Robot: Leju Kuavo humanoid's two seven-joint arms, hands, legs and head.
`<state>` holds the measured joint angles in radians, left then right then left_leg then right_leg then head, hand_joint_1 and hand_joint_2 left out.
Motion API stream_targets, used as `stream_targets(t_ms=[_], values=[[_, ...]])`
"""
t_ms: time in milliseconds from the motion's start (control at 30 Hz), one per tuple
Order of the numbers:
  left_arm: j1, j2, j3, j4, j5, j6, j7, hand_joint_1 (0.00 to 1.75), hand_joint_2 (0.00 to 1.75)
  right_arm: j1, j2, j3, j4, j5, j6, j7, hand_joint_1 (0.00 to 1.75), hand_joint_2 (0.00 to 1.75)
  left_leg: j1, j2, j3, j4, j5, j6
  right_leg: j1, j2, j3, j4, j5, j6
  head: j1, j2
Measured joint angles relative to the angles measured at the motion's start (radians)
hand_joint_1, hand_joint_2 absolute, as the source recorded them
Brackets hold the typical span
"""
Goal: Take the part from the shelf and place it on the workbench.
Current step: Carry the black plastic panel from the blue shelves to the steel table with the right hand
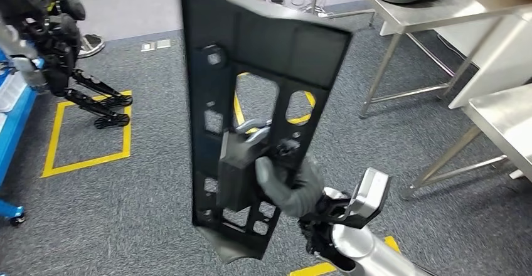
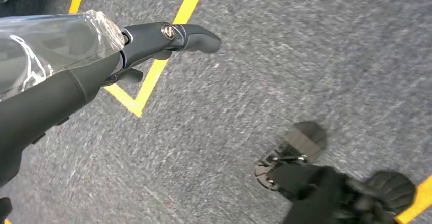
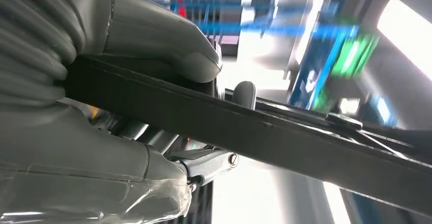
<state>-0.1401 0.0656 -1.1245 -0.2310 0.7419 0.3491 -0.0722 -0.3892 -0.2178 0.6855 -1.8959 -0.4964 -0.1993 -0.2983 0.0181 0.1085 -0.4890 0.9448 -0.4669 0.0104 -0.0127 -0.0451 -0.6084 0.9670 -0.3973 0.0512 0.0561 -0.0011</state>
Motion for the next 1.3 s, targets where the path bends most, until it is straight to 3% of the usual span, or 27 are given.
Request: stream_targets(t_ms=[33,100,167,200,233,267,300,367,400,433,500,533,600,667,733,767,800,833,900,933,967,1033,1100,1167,1233,1267,1300], values=[[-0.007,-0.005,-0.001,0.000,-0.004,0.001,0.004,0.00,1.75,0.008,-0.012,-0.012,-0.005,-0.005,-0.005,0.002,1.75,1.75,0.004,-0.004,0.000,0.003,-0.006,-0.005,0.001,0.011,-0.001,-0.001,0.001,-0.007,0.000,0.000],[-0.018,-0.014,-0.002,0.000,-0.006,0.001,0.007,0.00,1.75,0.019,-0.032,-0.035,-0.016,-0.012,-0.011,0.007,1.75,1.75,0.008,-0.041,-0.026,0.066,-0.048,-0.009,-0.003,0.032,-0.001,-0.003,0.004,-0.021,0.000,0.000],[-0.018,-0.020,-0.002,-0.001,-0.004,0.000,0.007,0.00,1.75,0.029,-0.045,-0.050,-0.023,-0.015,-0.015,0.016,1.75,1.75,0.007,-0.084,-0.095,0.215,-0.116,-0.005,-0.001,0.059,-0.001,-0.003,0.004,-0.031,-0.001,0.000],[-0.015,-0.022,-0.003,-0.001,-0.003,0.000,0.007,0.00,1.75,0.035,-0.051,-0.055,-0.026,-0.015,-0.018,0.021,1.75,1.75,0.006,-0.093,-0.132,0.285,-0.139,-0.003,0.001,0.075,-0.001,-0.003,0.005,-0.032,-0.001,0.000],[-0.011,-0.022,-0.003,-0.001,-0.001,-0.001,0.007,0.00,1.75,0.041,-0.056,-0.060,-0.028,-0.014,-0.020,0.026,1.75,1.75,0.004,-0.097,-0.156,0.325,-0.144,-0.001,0.003,0.092,-0.001,-0.003,0.005,-0.033,-0.001,0.000],[-0.007,-0.023,-0.003,-0.001,0.000,-0.002,0.007,0.00,1.75,0.047,-0.061,-0.064,-0.029,-0.012,-0.022,0.031,1.75,1.75,0.002,-0.100,-0.162,0.321,-0.127,0.002,0.005,0.109,0.000,-0.002,0.005,-0.033,-0.001,0.000],[-0.004,-0.023,-0.003,-0.001,0.002,-0.002,0.007,0.00,1.75,0.050,-0.065,-0.068,-0.032,-0.010,-0.023,0.034,1.75,1.75,0.001,-0.106,-0.147,0.273,-0.093,0.007,0.005,0.126,0.001,-0.002,0.005,-0.032,-0.001,0.000],[0.002,-0.023,-0.003,-0.001,0.005,-0.004,0.008,0.00,1.75,0.054,-0.072,-0.074,-0.038,-0.005,-0.025,0.037,1.75,1.75,0.001,-0.150,-0.090,0.122,-0.015,0.016,0.006,0.155,0.002,-0.001,0.005,-0.029,-0.001,0.000],[0.004,-0.023,-0.003,-0.001,0.007,-0.005,0.010,0.00,1.75,0.055,-0.075,-0.076,-0.041,-0.002,-0.026,0.039,1.75,1.75,0.002,-0.171,-0.068,0.066,0.008,0.018,0.007,0.167,0.001,0.000,0.006,-0.026,-0.001,0.000],[0.007,-0.023,-0.003,-0.001,0.009,-0.007,0.012,0.00,1.75,0.058,-0.078,-0.078,-0.045,0.000,-0.027,0.040,1.75,1.75,0.002,-0.187,-0.057,0.036,0.017,0.020,0.007,0.178,-0.001,0.001,0.007,-0.022,-0.001,0.000],[0.013,-0.024,-0.003,-0.001,0.013,-0.012,0.017,0.00,1.75,0.065,-0.085,-0.083,-0.052,0.005,-0.030,0.043,1.75,1.75,-0.002,-0.177,-0.051,0.027,0.019,0.026,0.003,0.199,-0.007,-0.003,0.012,-0.010,0.000,0.000],[0.014,-0.025,-0.003,-0.001,0.014,-0.014,0.018,0.00,1.75,0.069,-0.090,-0.086,-0.057,0.007,-0.031,0.044,1.75,1.75,-0.003,-0.166,-0.049,0.024,0.022,0.032,0.001,0.197,-0.009,-0.001,0.011,-0.004,0.000,0.000],[0.017,-0.024,-0.004,0.000,0.015,-0.015,0.019,0.00,1.75,0.071,-0.097,-0.090,-0.065,0.011,-0.033,0.046,1.75,1.75,-0.001,-0.142,-0.045,0.017,0.029,0.045,0.003,0.147,-0.030,0.043,-0.016,0.005,0.003,0.000],[0.021,-0.023,-0.004,0.000,0.015,-0.015,0.016,0.00,1.75,0.072,-0.100,-0.091,-0.070,0.014,-0.034,0.047,1.75,1.75,-0.003,-0.115,-0.043,0.015,0.029,0.052,0.005,0.080,-0.090,0.173,-0.083,0.011,0.006,0.000],[0.025,-0.023,-0.004,0.000,0.015,-0.014,0.010,0.00,1.75,0.075,-0.102,-0.090,-0.071,0.015,-0.034,0.048,1.75,1.75,-0.006,-0.085,-0.044,0.015,0.028,0.053,0.002,0.059,-0.149,0.295,-0.127,0.016,0.006,0.000],[0.025,-0.023,-0.004,0.000,0.015,-0.014,0.007,0.00,1.75,0.076,-0.103,-0.090,-0.071,0.015,-0.034,0.048,1.75,1.75,-0.007,-0.071,-0.044,0.015,0.027,0.053,0.000,0.055,-0.153,0.306,-0.124,0.017,0.006,0.000],[0.023,-0.023,-0.004,0.000,0.015,-0.013,0.005,0.00,1.75,0.076,-0.104,-0.090,-0.072,0.015,-0.034,0.048,1.75,1.75,-0.007,-0.059,-0.043,0.015,0.026,0.052,0.000,0.051,-0.134,0.271,-0.103,0.017,0.006,0.000],[0.022,-0.023,-0.004,0.000,0.015,-0.013,0.003,0.00,1.75,0.076,-0.105,-0.090,-0.073,0.015,-0.034,0.049,1.75,1.75,-0.007,-0.047,-0.041,0.015,0.025,0.050,-0.001,0.040,-0.094,0.201,-0.072,0.016,0.006,0.000],[0.018,-0.024,-0.004,0.000,0.015,-0.012,-0.003,0.00,1.75,0.074,-0.107,-0.091,-0.077,0.015,-0.034,0.049,1.75,1.75,-0.011,-0.028,-0.036,0.016,0.019,0.042,0.005,-0.002,-0.011,0.054,-0.025,0.009,0.006,0.000],[0.016,-0.024,-0.004,0.000,0.014,-0.010,-0.007,0.00,1.75,0.073,-0.107,-0.091,-0.080,0.015,-0.034,0.048,1.75,1.75,-0.014,-0.019,-0.033,0.016,0.015,0.037,0.009,-0.016,0.011,0.013,-0.016,0.004,0.005,0.000],[0.013,-0.024,-0.004,0.000,0.013,-0.008,-0.010,0.00,1.75,0.073,-0.107,-0.091,-0.083,0.016,-0.034,0.048,1.75,1.75,-0.017,-0.011,-0.031,0.016,0.012,0.031,0.014,-0.020,0.018,-0.001,-0.015,-0.002,0.004,0.000],[0.003,-0.027,-0.004,0.000,0.013,-0.005,-0.017,0.00,1.75,0.072,-0.109,-0.091,-0.087,0.016,-0.034,0.048,1.75,1.75,-0.014,0.001,-0.027,0.016,0.008,0.020,0.015,0.003,0.017,-0.003,-0.012,-0.013,0.004,0.000],[-0.008,-0.029,-0.004,0.000,0.013,0.000,-0.020,0.00,1.75,0.069,-0.112,-0.093,-0.093,0.016,-0.034,0.047,1.75,1.75,-0.008,-0.031,-0.042,0.056,-0.019,0.010,0.011,0.024,0.018,-0.009,-0.006,-0.026,0.004,0.000],[-0.011,-0.031,-0.004,0.000,0.014,0.001,-0.020,0.00,1.75,0.063,-0.113,-0.094,-0.097,0.016,-0.034,0.046,1.75,1.75,-0.005,-0.081,-0.096,0.178,-0.082,0.005,0.007,0.046,0.018,-0.010,-0.003,-0.035,0.002,0.000],[-0.009,-0.032,-0.004,0.000,0.015,0.001,-0.018,0.00,1.75,0.062,-0.114,-0.094,-0.097,0.015,-0.034,0.048,1.75,1.75,-0.005,-0.097,-0.161,0.309,-0.129,0.002,0.009,0.074,0.018,-0.010,-0.002,-0.037,0.002,0.000],[-0.008,-0.032,-0.004,0.000,0.015,0.000,-0.016,0.00,1.75,0.062,-0.115,-0.094,-0.097,0.015,-0.034,0.048,1.75,1.75,-0.005,-0.099,-0.175,0.330,-0.126,0.001,0.009,0.090,0.018,-0.009,-0.001,-0.037,0.002,0.000],[-0.007,-0.032,-0.004,0.000,0.015,0.000,-0.014,0.00,1.75,0.062,-0.115,-0.094,-0.097,0.015,-0.034,0.048,1.75,1.75,-0.004,-0.101,-0.168,0.307,-0.103,0.002,0.009,0.105,0.018,-0.009,-0.001,-0.037,0.002,0.000]])
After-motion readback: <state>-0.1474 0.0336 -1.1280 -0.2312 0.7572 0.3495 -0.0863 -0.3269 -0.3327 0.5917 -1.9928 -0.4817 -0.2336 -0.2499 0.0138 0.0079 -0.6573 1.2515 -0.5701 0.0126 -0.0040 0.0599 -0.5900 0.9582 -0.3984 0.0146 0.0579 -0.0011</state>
